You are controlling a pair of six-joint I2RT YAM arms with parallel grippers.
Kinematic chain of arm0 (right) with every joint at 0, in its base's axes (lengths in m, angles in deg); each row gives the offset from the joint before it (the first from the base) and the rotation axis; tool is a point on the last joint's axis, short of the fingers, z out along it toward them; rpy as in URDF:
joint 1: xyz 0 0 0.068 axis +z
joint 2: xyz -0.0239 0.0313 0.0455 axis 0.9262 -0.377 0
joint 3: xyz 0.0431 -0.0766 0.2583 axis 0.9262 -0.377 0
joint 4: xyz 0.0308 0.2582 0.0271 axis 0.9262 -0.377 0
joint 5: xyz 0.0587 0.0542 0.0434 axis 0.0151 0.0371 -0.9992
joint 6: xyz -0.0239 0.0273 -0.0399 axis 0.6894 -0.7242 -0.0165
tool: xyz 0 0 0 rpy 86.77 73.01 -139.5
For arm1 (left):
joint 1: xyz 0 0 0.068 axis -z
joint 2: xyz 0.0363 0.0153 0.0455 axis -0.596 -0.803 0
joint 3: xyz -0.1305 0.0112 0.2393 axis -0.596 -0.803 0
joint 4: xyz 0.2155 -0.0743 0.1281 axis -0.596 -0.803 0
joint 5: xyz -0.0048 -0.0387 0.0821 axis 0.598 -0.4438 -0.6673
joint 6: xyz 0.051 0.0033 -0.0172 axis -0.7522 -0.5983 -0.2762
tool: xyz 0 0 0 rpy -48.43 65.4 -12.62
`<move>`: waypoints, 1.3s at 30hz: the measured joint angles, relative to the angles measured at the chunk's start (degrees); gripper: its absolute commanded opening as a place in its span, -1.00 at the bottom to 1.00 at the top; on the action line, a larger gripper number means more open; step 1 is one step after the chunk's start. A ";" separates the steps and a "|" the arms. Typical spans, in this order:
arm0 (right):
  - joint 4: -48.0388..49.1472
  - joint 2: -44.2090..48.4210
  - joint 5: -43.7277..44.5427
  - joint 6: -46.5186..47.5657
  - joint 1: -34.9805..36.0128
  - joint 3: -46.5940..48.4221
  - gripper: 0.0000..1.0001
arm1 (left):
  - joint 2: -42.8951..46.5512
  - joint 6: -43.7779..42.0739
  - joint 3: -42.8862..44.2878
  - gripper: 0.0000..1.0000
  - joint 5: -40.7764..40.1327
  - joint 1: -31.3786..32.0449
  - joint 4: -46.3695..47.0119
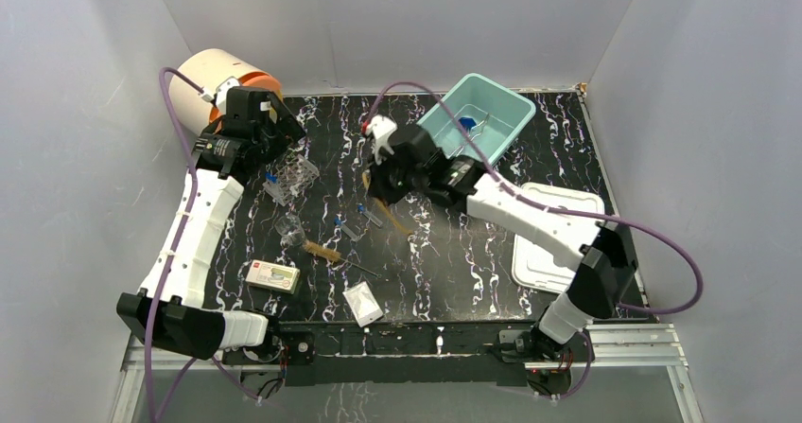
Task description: Organize the chemistry lab equipment
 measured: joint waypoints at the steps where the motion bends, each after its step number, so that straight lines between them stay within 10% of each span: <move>1: 0.02 0.81 -0.55 -0.15 -0.90 0.57 -1.00 | 0.00 -0.11 0.00 0.86 0.28 0.00 0.17; 22: 2.12 2.97 11.47 3.93 -24.09 22.51 -1.00 | 0.00 -0.72 -1.51 0.86 6.73 0.00 2.78; 39: 7.54 -5.57 12.46 -7.19 -35.04 12.55 -1.00 | 0.00 -0.72 -2.51 0.86 8.11 0.00 3.48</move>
